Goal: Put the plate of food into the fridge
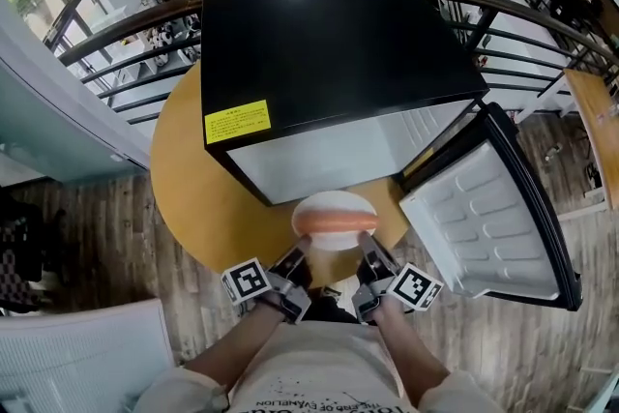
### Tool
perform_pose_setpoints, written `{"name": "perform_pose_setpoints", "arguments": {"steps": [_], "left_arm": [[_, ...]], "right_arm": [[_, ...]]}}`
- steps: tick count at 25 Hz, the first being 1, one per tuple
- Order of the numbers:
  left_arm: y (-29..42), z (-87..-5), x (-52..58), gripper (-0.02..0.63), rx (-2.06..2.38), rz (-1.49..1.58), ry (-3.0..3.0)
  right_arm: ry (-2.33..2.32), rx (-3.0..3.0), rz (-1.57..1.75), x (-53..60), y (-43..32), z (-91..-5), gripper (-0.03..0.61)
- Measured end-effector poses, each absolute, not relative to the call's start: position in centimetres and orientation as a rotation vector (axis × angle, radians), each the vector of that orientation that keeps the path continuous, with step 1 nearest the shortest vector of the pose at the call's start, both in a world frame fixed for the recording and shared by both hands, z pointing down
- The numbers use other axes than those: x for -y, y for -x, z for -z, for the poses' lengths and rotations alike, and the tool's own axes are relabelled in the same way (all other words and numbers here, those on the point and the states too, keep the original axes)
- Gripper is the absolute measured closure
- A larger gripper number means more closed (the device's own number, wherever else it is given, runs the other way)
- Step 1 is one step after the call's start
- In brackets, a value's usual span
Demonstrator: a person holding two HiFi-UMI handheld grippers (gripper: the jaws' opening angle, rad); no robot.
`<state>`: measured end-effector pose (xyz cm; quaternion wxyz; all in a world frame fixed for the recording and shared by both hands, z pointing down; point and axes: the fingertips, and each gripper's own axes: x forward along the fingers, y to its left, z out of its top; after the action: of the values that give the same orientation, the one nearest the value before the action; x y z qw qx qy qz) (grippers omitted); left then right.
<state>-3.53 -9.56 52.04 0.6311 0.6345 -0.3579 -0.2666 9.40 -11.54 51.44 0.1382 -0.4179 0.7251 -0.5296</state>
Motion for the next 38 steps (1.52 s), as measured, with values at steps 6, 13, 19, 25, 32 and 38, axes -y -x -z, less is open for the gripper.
{"name": "perform_pose_setpoints", "arguments": {"steps": [6,13,19,25,32,38], "left_arm": [[2.8,-51.9,11.6,0.582,0.789,0.692,-1.441],[2.7,-53.4,13.3,0.583,0.837,0.707,-1.422],[3.0,-53.9,14.9,0.583,0.861,0.771,-1.393],[3.7,-55.5,16.4,0.583,0.907,0.784,-1.377],[4.1,-58.5,18.0,0.583,0.986,0.750,-1.321],[3.9,-59.5,19.8,0.582,1.011,0.776,-1.299]], "right_arm": [[1.223,-2.112,1.501,13.4,-9.7,-51.9,0.534],[1.246,-2.076,1.504,15.3,-10.0,-53.2,0.534],[1.257,-2.082,1.490,17.3,-9.5,-53.9,0.534],[1.268,-2.078,1.503,19.3,-9.0,-55.3,0.535],[1.298,-2.059,1.498,21.9,-9.0,-56.8,0.535],[1.335,-2.044,1.477,24.1,-9.1,-57.9,0.537]]}}
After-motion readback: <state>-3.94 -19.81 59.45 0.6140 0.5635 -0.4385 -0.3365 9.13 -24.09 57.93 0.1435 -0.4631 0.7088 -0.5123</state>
